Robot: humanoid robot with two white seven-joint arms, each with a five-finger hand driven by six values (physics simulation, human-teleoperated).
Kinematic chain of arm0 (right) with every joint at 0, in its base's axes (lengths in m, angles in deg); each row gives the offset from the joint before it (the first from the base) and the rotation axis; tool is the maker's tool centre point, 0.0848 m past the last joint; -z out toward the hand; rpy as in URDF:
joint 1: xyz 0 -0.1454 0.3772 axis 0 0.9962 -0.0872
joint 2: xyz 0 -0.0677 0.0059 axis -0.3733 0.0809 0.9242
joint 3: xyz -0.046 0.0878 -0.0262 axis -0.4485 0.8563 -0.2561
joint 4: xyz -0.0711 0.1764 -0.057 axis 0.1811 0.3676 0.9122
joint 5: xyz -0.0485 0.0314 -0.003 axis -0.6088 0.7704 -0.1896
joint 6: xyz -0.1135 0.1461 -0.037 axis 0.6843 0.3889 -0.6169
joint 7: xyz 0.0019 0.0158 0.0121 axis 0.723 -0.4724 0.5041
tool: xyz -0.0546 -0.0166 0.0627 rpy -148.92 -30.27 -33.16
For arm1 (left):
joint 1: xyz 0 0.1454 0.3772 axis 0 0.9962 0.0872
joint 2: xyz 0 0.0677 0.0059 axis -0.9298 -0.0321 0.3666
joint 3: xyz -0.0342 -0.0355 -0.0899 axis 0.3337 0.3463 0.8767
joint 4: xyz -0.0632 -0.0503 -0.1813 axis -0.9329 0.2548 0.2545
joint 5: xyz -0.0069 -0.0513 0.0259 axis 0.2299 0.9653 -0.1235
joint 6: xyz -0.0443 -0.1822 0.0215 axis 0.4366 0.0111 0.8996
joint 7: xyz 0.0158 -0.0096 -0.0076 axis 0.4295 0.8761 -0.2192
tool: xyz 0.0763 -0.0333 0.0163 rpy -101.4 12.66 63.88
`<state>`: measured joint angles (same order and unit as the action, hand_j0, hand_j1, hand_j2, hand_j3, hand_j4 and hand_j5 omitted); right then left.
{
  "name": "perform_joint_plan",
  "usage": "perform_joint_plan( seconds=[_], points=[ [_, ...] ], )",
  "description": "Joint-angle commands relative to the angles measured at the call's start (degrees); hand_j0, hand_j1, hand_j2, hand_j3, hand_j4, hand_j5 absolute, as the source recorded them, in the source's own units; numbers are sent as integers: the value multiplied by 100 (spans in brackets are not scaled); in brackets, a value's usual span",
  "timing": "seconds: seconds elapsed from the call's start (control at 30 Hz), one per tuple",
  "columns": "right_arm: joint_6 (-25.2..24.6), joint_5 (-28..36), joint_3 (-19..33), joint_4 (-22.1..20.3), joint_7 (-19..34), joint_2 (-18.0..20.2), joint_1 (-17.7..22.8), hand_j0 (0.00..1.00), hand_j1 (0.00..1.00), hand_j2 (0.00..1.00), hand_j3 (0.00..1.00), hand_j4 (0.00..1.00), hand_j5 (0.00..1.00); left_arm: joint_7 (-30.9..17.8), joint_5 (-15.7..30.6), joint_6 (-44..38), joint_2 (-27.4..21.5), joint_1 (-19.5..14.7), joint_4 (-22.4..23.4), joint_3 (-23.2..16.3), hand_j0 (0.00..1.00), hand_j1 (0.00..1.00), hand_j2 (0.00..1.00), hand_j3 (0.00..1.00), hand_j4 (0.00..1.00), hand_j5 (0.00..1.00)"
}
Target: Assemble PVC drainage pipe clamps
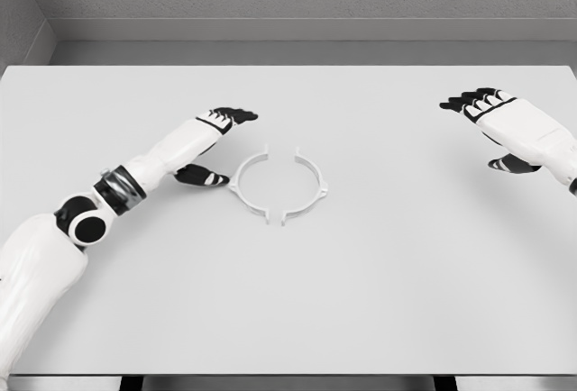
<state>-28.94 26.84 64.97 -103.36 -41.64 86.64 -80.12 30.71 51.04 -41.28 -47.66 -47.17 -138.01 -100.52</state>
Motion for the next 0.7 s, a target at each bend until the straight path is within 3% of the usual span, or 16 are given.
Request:
perform_joint_plan(
  seconds=[0.0, 0.67],
  points=[
    [-17, 34, 7, -3, -3, 3, 0, 100, 100, 100, 100, 100, 100, 3, 37, -1, 24, -9, -20, 2, 100, 100, 100, 100, 100, 100],
    [-17, 78, -1, -12, -3, 3, 0, 100, 100, 100, 100, 100, 100, 3, -68, -1, 243, 88, -152, 11, 100, 100, 100, 100, 100, 100]
  ],
)
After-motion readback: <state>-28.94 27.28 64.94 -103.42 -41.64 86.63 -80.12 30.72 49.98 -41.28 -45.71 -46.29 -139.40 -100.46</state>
